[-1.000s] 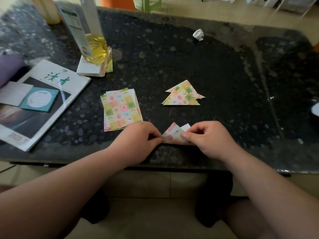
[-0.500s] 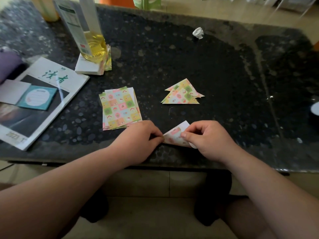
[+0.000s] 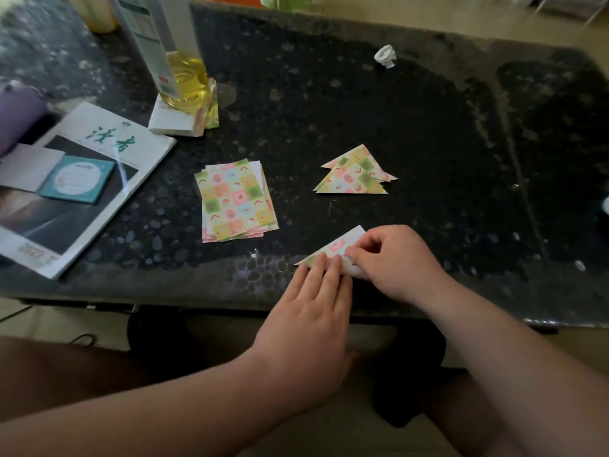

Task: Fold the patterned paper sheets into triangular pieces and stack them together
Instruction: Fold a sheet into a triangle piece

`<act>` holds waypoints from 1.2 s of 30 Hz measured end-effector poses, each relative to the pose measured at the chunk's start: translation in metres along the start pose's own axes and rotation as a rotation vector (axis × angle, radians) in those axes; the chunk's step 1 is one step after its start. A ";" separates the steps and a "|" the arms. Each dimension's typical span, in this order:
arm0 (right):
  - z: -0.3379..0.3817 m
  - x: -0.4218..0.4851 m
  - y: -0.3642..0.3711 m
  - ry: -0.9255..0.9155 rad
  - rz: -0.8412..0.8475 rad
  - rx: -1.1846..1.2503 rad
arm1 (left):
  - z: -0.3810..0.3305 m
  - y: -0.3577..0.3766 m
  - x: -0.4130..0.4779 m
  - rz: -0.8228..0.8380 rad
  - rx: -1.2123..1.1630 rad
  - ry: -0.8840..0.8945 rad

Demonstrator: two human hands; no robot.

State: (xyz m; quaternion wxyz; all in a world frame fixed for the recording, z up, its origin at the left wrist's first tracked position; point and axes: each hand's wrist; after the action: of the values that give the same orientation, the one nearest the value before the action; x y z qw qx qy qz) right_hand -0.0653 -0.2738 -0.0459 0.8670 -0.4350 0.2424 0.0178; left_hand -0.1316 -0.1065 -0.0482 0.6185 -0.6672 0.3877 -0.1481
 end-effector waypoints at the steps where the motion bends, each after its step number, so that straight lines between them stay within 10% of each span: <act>1: 0.001 0.000 0.001 0.004 0.000 -0.006 | -0.001 0.000 0.001 0.019 0.006 -0.006; 36: 0.020 0.002 0.005 0.038 -0.043 -0.126 | 0.009 0.018 0.003 -0.084 -0.117 0.049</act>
State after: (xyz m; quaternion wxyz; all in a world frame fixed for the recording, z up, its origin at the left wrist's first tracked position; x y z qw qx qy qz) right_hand -0.0569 -0.2555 -0.0403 0.8334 -0.4941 0.2475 0.0061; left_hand -0.1297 -0.1012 -0.0677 0.5620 -0.7142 0.3821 -0.1672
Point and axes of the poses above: each hand's wrist, its own x-axis towards the middle knuckle, its own y-axis out of the palm, z = x × y, and after that the axes turned 6 degrees about y, right-handed
